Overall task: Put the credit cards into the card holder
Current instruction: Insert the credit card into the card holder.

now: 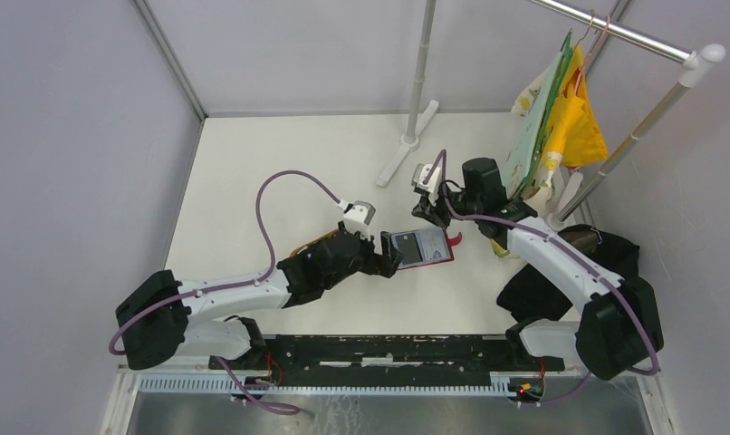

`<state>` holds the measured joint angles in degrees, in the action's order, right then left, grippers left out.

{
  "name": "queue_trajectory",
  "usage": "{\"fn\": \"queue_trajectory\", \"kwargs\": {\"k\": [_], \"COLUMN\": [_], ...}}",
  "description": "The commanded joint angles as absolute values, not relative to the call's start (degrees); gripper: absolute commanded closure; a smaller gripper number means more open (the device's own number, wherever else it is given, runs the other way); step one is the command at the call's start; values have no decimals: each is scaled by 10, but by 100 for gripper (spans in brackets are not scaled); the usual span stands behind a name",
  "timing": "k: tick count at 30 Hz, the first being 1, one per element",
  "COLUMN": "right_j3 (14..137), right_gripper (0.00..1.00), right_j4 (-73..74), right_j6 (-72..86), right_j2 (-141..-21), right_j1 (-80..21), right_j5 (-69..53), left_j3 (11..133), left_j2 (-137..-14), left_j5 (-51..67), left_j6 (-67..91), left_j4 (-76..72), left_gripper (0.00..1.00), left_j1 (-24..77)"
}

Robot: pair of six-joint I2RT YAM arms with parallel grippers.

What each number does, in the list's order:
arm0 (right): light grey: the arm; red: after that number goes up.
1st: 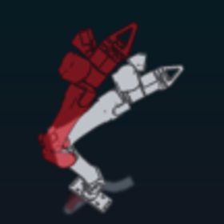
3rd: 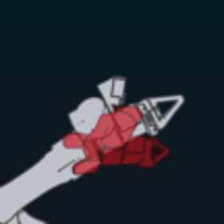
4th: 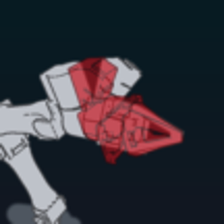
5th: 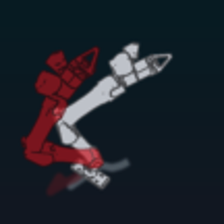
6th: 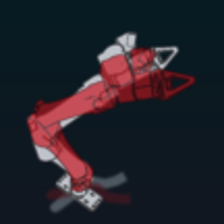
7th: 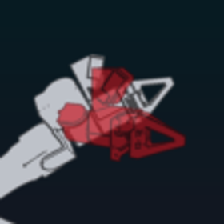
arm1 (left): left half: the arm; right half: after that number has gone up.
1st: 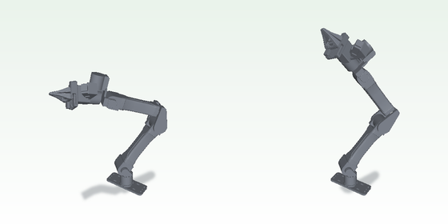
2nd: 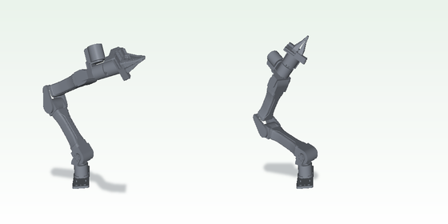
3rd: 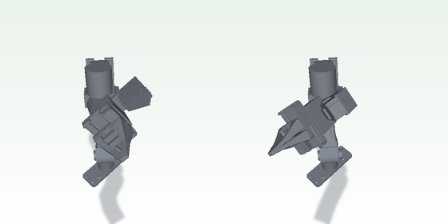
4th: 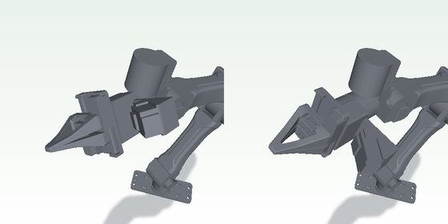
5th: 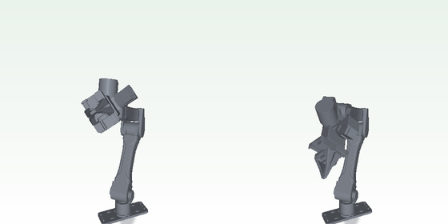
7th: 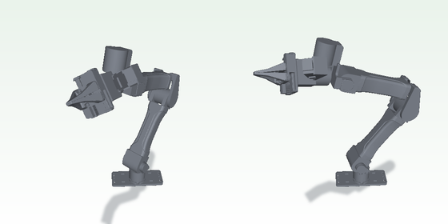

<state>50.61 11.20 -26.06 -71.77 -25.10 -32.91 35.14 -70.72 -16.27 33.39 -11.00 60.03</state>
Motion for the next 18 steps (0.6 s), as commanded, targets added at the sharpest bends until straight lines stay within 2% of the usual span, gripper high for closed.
{"fn": "queue_trajectory", "kwargs": {"k": [1,4,7,10,18], "right_j3": [562,619,574,577,608], "right_gripper": [87,87,87,87,91], "right_j4": [193,258,204,211,264], "right_j6": [-341,-336,-324,-336,-366], "right_j2": [-813,-867,-841,-837,-884], "right_j1": [-246,-246,-246,-246,-246], "right_j5": [-448,-480,-428,-402,-359], "left_j3": [347,329,288,272,345], "left_j2": [-703,-706,-687,-664,-661], "left_j5": [-123,-100,-99,-106,-146], "left_j6": [339,355,381,401,413], "left_j4": [-185,-216,-264,-279,-173], "left_gripper": [3,2,3,4,9], "left_j1": [602,602,601,601,600]}}
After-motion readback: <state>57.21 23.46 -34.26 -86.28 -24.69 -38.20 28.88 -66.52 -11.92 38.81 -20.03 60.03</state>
